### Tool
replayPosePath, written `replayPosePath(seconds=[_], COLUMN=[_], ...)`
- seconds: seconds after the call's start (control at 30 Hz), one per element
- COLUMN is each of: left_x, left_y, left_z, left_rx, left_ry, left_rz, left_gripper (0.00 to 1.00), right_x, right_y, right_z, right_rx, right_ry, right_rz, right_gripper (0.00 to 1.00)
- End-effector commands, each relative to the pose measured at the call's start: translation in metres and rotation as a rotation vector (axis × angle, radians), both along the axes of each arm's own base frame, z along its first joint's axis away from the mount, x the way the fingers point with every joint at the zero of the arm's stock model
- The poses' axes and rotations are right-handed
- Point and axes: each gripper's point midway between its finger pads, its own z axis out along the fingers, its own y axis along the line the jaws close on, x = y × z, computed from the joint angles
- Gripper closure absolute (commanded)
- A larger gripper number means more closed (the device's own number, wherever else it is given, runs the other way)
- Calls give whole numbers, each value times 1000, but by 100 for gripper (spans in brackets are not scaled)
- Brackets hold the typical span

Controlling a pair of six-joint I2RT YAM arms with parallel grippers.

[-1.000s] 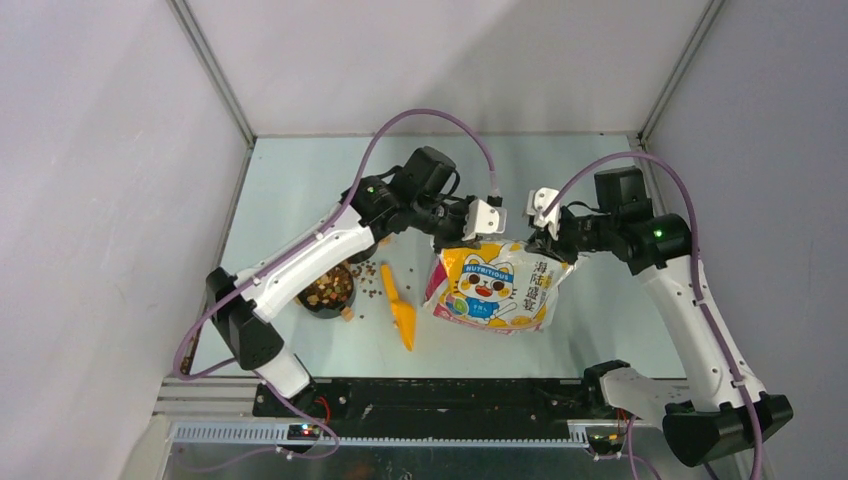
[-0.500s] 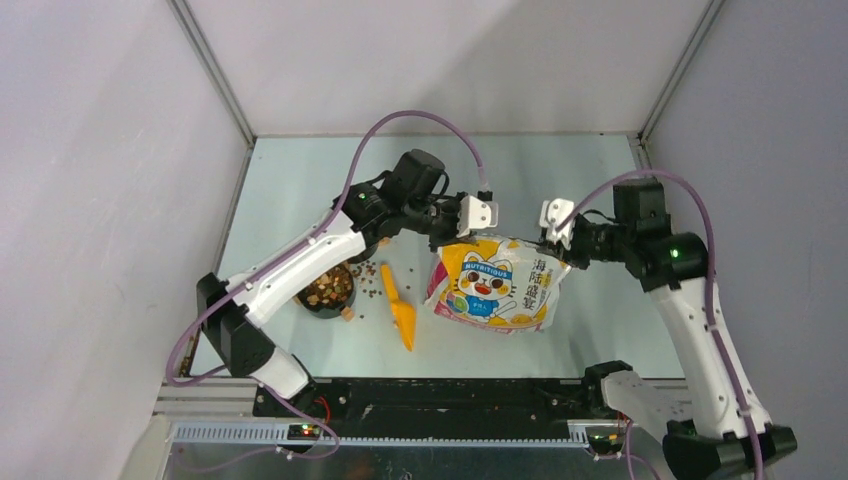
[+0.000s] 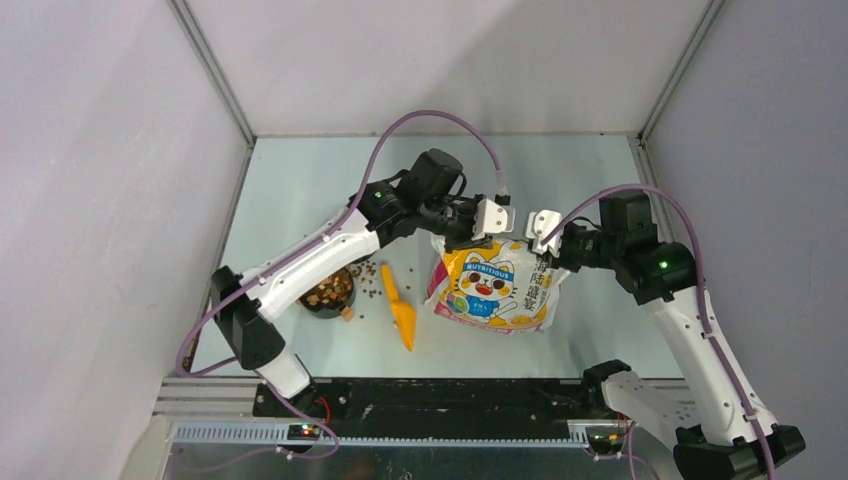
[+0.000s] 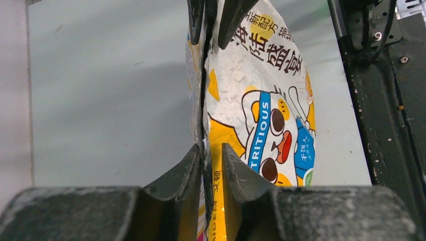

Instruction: Serve the pet food

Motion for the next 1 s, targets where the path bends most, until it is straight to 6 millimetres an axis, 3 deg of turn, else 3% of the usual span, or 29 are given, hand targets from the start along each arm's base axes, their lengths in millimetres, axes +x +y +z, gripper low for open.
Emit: replayPosePath(seconds=[0.0, 0.07, 0.1, 0.17, 0.33, 0.43, 0.53, 0.8, 0.97], left_x=[-1, 2, 5, 9, 14, 9, 7, 16, 20], left_y=[-14, -11, -9, -4, 12, 16, 17, 26, 47], left_z=[17, 16, 16, 17, 15, 15, 14, 11, -1], left_rx=[-54, -43, -36, -33, -14, -12, -8, 11, 52], left_ry=[-35, -50, -56, -62, -65, -62, -60, -99, -116], left_rz=[-43, -31, -19, 0, 29, 18, 14, 80, 112], left_gripper=[84, 96, 98, 100, 100, 100, 100, 100, 100], right_x=[12, 14, 13, 12, 11, 15, 16, 25, 27], right_y=[0, -3, -4, -7, -18, -23, -25, -40, -57], right_z=[8, 8, 9, 12, 16, 12, 11, 25, 28], right_rx=[8, -1, -6, -14, -2, -16, -26, -52, -75], right_ry=[-60, -70, -81, -102, -83, -67, -71, -171, -217], right_rz=[-36, -45, -43, -45, -86, -111, -112, -157, -181], right_gripper=[77, 87, 95, 100, 100, 84, 100, 100, 100])
